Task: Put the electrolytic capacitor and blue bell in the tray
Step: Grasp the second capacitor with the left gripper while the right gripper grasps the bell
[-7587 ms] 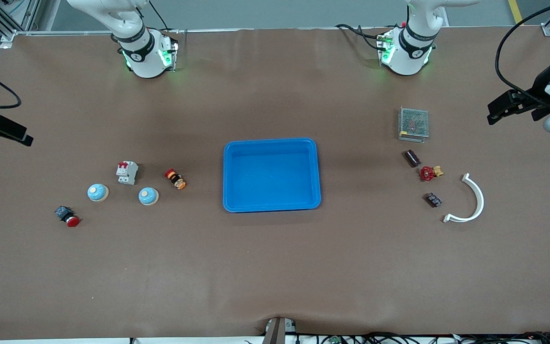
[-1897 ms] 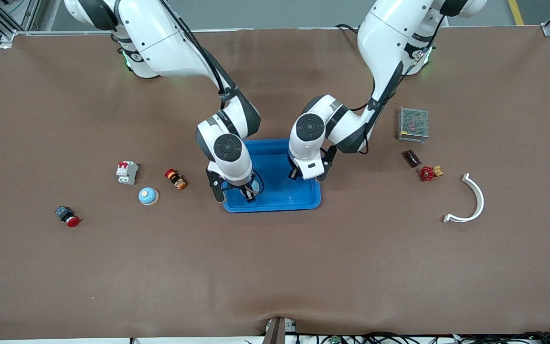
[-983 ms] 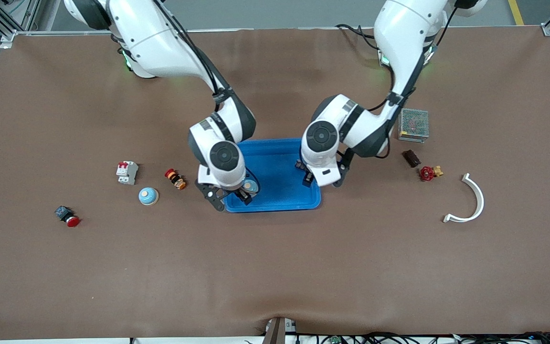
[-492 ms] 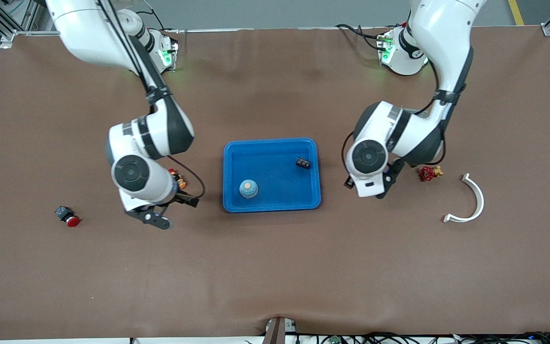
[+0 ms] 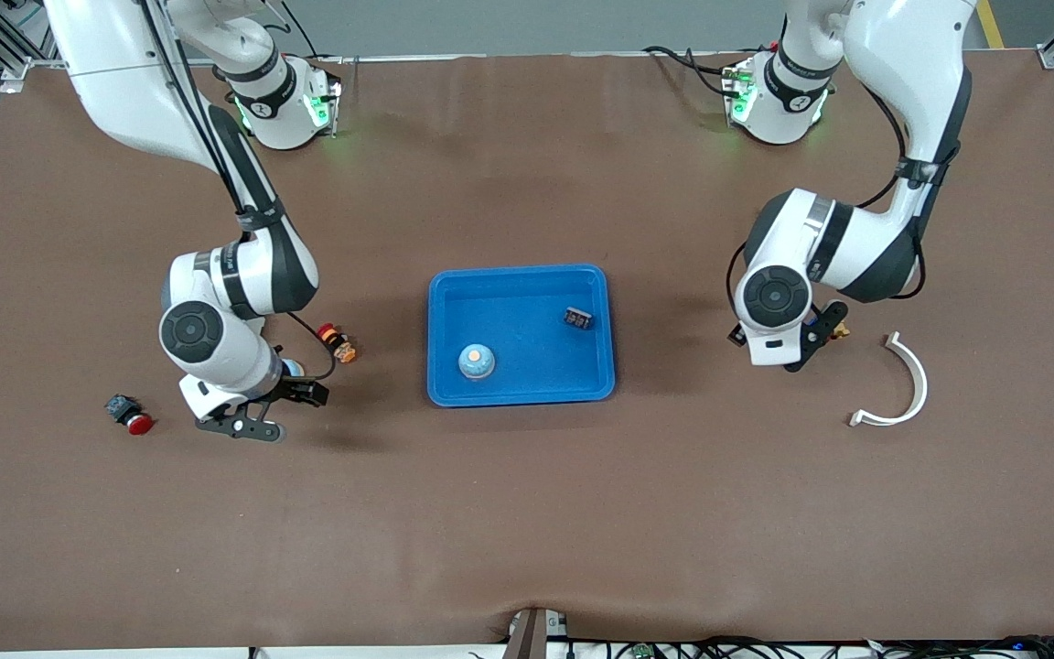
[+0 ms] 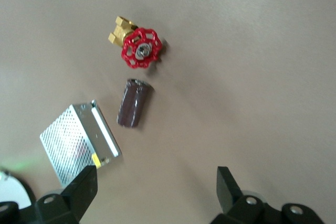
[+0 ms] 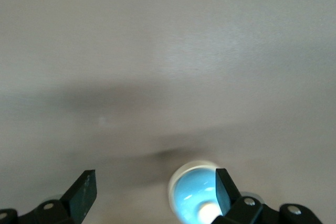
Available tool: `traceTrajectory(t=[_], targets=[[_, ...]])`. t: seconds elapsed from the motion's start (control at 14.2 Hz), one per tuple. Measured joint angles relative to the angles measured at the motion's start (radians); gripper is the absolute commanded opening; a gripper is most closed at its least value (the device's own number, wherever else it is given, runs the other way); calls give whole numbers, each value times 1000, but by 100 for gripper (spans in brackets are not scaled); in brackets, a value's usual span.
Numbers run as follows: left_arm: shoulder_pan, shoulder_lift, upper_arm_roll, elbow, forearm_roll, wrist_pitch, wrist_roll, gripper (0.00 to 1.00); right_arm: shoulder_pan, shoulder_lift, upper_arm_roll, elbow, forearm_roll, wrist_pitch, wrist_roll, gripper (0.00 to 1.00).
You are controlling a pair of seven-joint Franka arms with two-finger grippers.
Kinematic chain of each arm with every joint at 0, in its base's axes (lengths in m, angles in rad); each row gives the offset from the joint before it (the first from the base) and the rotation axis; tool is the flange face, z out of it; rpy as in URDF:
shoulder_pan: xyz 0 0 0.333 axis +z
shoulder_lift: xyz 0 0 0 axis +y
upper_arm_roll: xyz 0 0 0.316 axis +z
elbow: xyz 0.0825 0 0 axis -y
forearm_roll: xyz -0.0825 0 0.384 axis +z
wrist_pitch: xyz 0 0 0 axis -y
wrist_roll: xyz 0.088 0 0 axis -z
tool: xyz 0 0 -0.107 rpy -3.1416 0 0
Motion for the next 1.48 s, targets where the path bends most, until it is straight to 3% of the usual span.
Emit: traceTrajectory(t=[0.07,0.21,0.7,1.33,1.48], targets=[[12,-12,0,-43,13,45,10,100,-17,-3,0,-31,0,45,-39,100],[32,-31,0,-124,39,122,18,89,-53,-8,0,-87,0,136,-107,100],[125,-61,-2,-299,146,365,58,87,-84,-14,5,-222,0,309,-165,100],[165,-61,-5,-388,184,494,93,74,-57,-59,25,-302,0,354,-98,100],[186,-61,-5,-398,214,501,105,62,-36,-63,26,-303,0,354,-77,100]])
